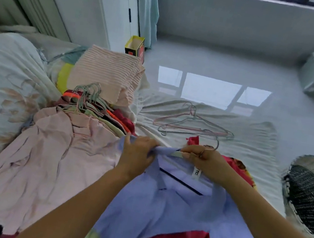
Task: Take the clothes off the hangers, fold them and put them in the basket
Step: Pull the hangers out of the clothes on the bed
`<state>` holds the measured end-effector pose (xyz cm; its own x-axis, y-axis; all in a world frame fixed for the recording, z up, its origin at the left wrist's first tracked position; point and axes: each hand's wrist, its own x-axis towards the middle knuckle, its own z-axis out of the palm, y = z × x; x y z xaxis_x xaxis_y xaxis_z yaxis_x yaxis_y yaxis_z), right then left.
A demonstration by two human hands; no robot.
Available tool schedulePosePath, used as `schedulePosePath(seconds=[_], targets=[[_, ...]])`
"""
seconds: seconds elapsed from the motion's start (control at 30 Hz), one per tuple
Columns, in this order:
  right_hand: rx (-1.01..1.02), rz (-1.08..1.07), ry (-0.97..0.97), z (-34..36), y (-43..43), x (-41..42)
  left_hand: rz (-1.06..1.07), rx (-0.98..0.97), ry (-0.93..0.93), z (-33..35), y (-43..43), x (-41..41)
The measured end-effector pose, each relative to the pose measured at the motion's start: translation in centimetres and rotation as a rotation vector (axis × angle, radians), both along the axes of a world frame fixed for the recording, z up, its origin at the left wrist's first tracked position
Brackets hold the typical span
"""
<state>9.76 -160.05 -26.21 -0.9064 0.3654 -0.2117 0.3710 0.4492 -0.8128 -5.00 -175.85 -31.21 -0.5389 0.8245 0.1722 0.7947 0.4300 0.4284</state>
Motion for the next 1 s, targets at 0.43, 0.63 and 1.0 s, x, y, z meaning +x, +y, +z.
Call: schedulePosePath(seconds=[0.43,0.63,1.0], targets=[[0.272,0.12,-0.095,1.4,4.9,8.0,-0.067,-0.164,-0.478,4.3,1.3,-0.5],[0.086,-0.007,-0.049,1.3,6.3,10.2,0.207,-0.006,-0.841,3.5,-0.2,-1.1],[-0.091,-0.182,0.173,-0.6,7.3,11.4,0.541,0.265,-1.229,0.9,0.4,-0.2]])
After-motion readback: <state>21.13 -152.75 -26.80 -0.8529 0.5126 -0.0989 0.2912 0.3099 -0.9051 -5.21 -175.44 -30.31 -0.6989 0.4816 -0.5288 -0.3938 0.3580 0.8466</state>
